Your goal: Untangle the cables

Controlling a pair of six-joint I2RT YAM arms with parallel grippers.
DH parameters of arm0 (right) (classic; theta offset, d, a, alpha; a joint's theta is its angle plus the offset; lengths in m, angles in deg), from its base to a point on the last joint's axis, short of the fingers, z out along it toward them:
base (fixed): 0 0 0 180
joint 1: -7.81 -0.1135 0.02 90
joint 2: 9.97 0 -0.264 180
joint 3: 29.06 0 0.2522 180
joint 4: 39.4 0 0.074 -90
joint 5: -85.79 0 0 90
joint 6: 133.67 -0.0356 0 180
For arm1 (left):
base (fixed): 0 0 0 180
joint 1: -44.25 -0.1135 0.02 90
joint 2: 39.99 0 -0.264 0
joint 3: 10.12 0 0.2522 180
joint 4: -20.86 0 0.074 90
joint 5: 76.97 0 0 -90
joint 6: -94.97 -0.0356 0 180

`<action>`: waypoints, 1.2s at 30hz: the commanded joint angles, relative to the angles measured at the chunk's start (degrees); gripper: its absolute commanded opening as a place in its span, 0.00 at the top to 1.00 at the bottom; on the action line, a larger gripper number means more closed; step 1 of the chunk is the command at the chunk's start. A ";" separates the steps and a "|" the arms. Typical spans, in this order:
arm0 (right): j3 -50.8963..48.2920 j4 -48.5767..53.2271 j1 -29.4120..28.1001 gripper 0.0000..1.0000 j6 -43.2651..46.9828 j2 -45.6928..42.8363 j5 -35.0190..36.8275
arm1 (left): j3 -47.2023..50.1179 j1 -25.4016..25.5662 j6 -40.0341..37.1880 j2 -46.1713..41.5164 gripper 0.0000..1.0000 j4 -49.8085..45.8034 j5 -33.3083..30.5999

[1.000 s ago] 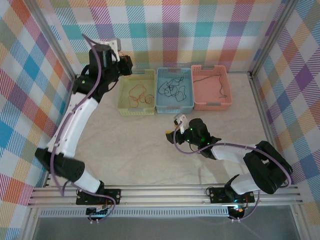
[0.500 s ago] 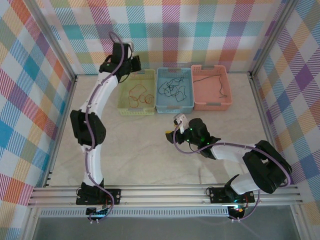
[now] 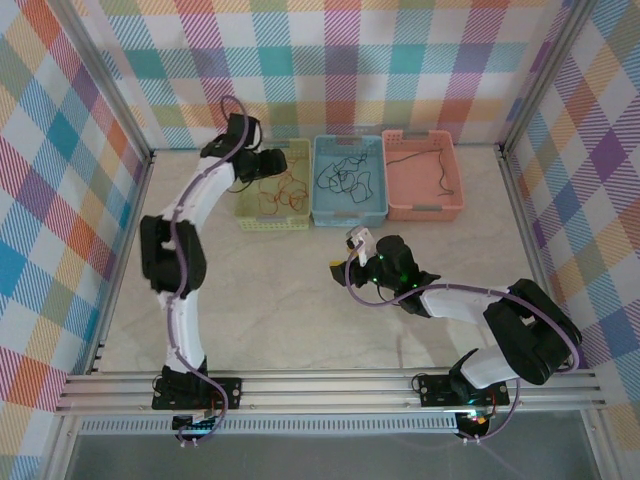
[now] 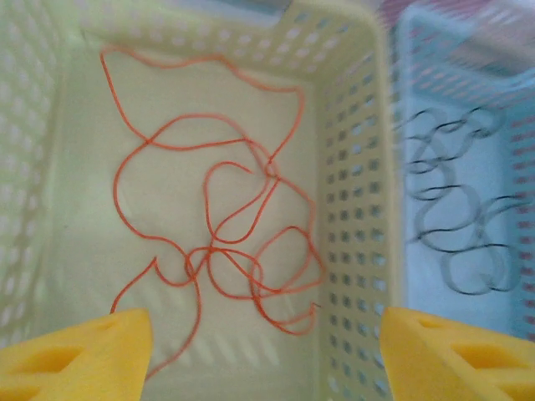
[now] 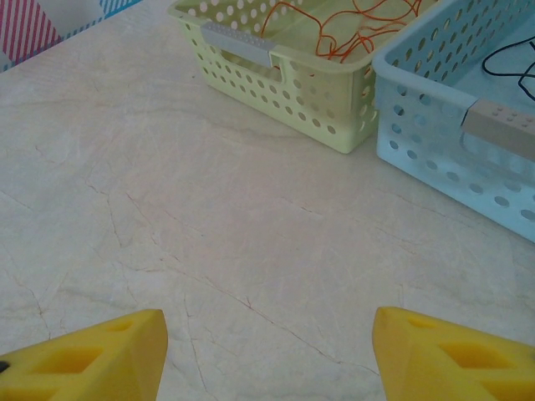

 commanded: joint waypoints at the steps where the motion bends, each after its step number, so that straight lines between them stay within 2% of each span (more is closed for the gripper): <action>1: 1.30 -0.31 0.01 0.34 -0.29 0.42 -0.65 | 7.37 1.19 1.73 -15.16 0.26 8.39 -1.16; 10: 0.88 -0.70 -0.04 0.33 -0.54 0.01 -0.26 | 35.06 2.87 3.27 -43.29 0.23 17.34 -1.60; 14: 0.93 -0.80 -0.03 0.33 -0.70 0.13 -0.13 | 48.39 2.96 4.31 -55.70 0.20 21.74 -4.37; 20: 0.64 -1.06 -0.02 0.33 -0.79 -0.20 0.23 | 63.74 3.01 6.47 -68.67 0.14 23.61 -7.72; 23: 0.32 -1.43 -0.03 0.33 -0.88 -0.47 0.69 | 69.23 3.05 7.76 -72.31 0.09 24.47 -11.13; 27: 0.00 -1.75 -0.04 0.33 -0.99 -0.67 1.10 | 72.15 3.05 7.78 -73.74 0.07 22.45 -18.07; 32: 0.05 -1.70 -0.03 0.33 -1.05 -0.65 1.01 | 76.28 3.05 0.28 -74.13 0.05 29.60 -23.51; 36: 0.07 -1.80 -0.04 0.32 -1.07 -0.58 0.93 | 81.94 2.83 -8.80 -73.10 0.04 41.25 -28.40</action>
